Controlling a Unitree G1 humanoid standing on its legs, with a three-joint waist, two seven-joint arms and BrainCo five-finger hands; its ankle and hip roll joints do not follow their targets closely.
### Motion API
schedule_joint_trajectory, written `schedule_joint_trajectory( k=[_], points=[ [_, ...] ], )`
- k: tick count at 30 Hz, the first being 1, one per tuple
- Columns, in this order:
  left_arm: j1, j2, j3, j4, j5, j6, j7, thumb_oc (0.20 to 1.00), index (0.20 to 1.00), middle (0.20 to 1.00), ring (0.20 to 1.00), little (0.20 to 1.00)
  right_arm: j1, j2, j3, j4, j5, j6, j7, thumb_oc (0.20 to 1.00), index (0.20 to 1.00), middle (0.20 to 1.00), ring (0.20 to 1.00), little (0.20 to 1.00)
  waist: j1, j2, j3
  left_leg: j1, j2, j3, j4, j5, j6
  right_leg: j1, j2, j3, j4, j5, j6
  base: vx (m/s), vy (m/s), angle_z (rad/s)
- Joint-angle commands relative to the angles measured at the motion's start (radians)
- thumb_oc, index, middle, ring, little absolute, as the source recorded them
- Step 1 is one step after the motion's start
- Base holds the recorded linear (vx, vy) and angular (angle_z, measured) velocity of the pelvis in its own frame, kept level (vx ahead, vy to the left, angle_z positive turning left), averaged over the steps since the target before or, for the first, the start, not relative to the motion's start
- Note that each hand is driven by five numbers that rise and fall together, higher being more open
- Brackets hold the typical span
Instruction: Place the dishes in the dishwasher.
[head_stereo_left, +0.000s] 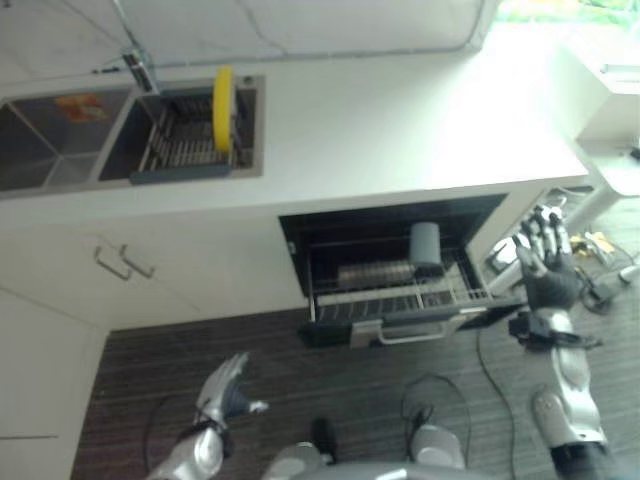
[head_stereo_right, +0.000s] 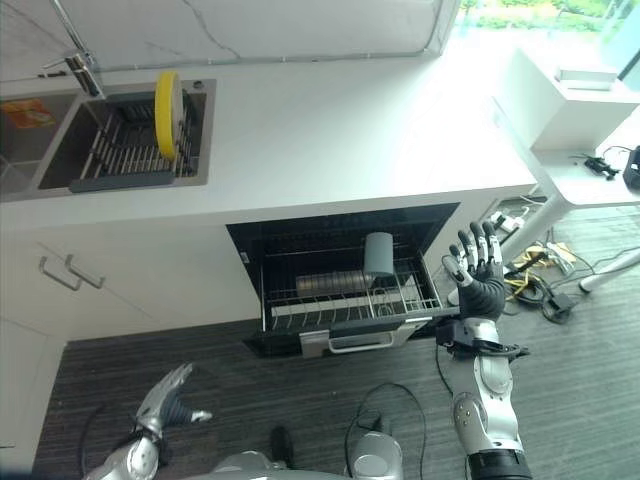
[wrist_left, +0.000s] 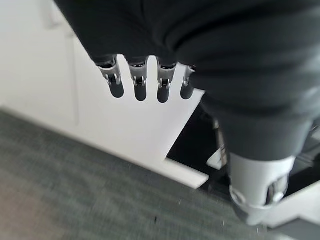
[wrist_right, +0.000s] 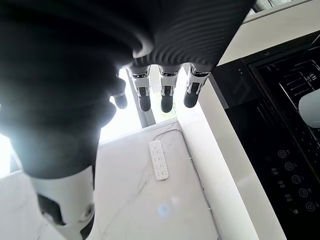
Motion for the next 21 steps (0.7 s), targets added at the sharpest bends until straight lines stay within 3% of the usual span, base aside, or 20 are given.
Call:
schedule_joint_trajectory(
  k=[1, 4, 6, 10, 13, 14, 16, 18, 19, 20, 21],
  points=[
    [-0.035, -0.014, 0.042, -0.016, -0.119, -0.018, 0.020, 1.000, 1.000, 1.000, 1.000, 1.000, -0.052, -0.068, -0.029, -0.055, -0.022, -0.042, -0.046, 1.000, 1.000, 1.000, 1.000, 1.000, 0.018, 0.029, -0.015, -0.025, 0.018, -0.083, 0.052, -0.096, -0.032, 0.044, 0.111, 0.035, 0.048, -0.148, -0.068, -0.02, 0.012, 0.29],
    [-0.004, -0.056, 0.091, 0.025, -0.241, 0.014, 0.031, 1.000, 1.000, 1.000, 1.000, 1.000, -0.059, -0.082, -0.029, -0.048, -0.022, -0.035, -0.046, 1.000, 1.000, 1.000, 1.000, 1.000, 0.025, 0.021, -0.016, -0.035, -0.003, -0.111, 0.059, -0.090, -0.039, 0.074, 0.181, 0.063, -0.001, -0.191, -0.112, 0.02, -0.036, 0.22],
    [0.004, -0.086, 0.135, 0.068, -0.346, 0.035, 0.012, 1.000, 1.000, 1.000, 1.000, 1.000, -0.059, -0.084, -0.035, -0.043, -0.034, -0.021, -0.045, 1.000, 1.000, 1.000, 1.000, 1.000, 0.026, 0.015, -0.015, -0.047, -0.016, -0.146, 0.079, -0.090, -0.047, 0.098, 0.201, 0.085, -0.056, -0.201, -0.131, 0.03, -0.106, 0.36],
    [0.014, -0.138, 0.198, 0.121, -0.461, 0.041, -0.025, 1.000, 1.000, 1.000, 1.000, 1.000, -0.058, -0.096, -0.045, -0.037, -0.038, -0.007, -0.054, 1.000, 1.000, 1.000, 1.000, 1.000, 0.029, -0.001, -0.019, -0.044, -0.017, -0.165, 0.099, -0.091, -0.060, 0.121, 0.216, 0.087, -0.114, -0.183, -0.144, 0.02, -0.156, 0.43],
    [0.008, -0.175, 0.230, 0.144, -0.546, 0.076, -0.111, 1.000, 1.000, 1.000, 1.000, 1.000, -0.039, -0.103, -0.063, -0.053, -0.044, 0.015, -0.045, 1.000, 1.000, 1.000, 1.000, 1.000, 0.012, -0.032, -0.011, -0.089, -0.017, -0.119, 0.275, -0.157, -0.067, 0.132, 0.200, 0.074, -0.124, -0.172, -0.161, 0.02, -0.106, 0.29],
    [0.002, -0.183, 0.233, 0.148, -0.574, 0.094, -0.146, 1.000, 1.000, 1.000, 1.000, 1.000, -0.033, -0.107, -0.065, -0.052, -0.039, 0.014, -0.045, 1.000, 1.000, 1.000, 1.000, 1.000, 0.011, -0.041, -0.003, -0.120, -0.004, -0.115, 0.324, -0.158, -0.076, 0.139, 0.194, 0.075, -0.125, -0.167, -0.165, 0.06, -0.023, 0.23],
    [-0.012, -0.196, 0.240, 0.165, -0.623, 0.153, -0.234, 1.000, 1.000, 1.000, 1.000, 1.000, -0.037, -0.106, -0.063, -0.039, -0.026, 0.008, -0.041, 1.000, 1.000, 1.000, 1.000, 1.000, 0.010, -0.042, 0.006, -0.166, 0.042, -0.137, 0.328, -0.100, -0.106, 0.157, 0.203, 0.096, -0.132, -0.168, -0.168, 0.13, 0.080, 0.27],
    [-0.027, -0.211, 0.246, 0.190, -0.651, 0.188, -0.301, 1.000, 1.000, 1.000, 1.000, 1.000, -0.051, -0.114, -0.059, -0.036, -0.032, 0.016, -0.030, 1.000, 1.000, 1.000, 1.000, 1.000, 0.017, -0.031, 0.002, -0.198, 0.095, -0.223, 0.246, 0.000, -0.142, 0.178, 0.212, 0.147, -0.143, -0.182, -0.166, 0.25, 0.267, -0.06],
    [-0.031, -0.212, 0.244, 0.200, -0.661, 0.200, -0.315, 1.000, 1.000, 1.000, 1.000, 1.000, -0.059, -0.119, -0.058, -0.039, -0.035, 0.026, -0.027, 1.000, 1.000, 1.000, 1.000, 1.000, 0.019, -0.026, 0.002, -0.203, 0.111, -0.250, 0.226, 0.026, -0.152, 0.184, 0.211, 0.162, -0.143, -0.189, -0.166, 0.47, 0.687, -1.02],
    [-0.050, -0.208, 0.243, 0.234, -0.670, 0.257, -0.411, 1.000, 1.000, 1.000, 1.000, 1.000, -0.077, -0.148, -0.071, -0.062, -0.031, 0.063, -0.041, 1.000, 1.000, 1.000, 1.000, 1.000, 0.000, -0.005, -0.002, -0.193, 0.155, -0.260, 0.184, 0.034, -0.160, 0.186, 0.184, 0.182, -0.120, -0.212, -0.157, 0.38, 0.598, -1.25],
    [-0.053, -0.208, 0.243, 0.236, -0.668, 0.256, -0.416, 1.000, 1.000, 1.000, 1.000, 1.000, -0.075, -0.150, -0.075, -0.064, -0.029, 0.065, -0.042, 1.000, 1.000, 1.000, 1.000, 1.000, -0.004, -0.004, -0.002, -0.188, 0.159, -0.249, 0.182, 0.030, -0.160, 0.186, 0.179, 0.178, -0.116, -0.214, -0.156, 0.44, 0.746, -1.40]
  ],
)
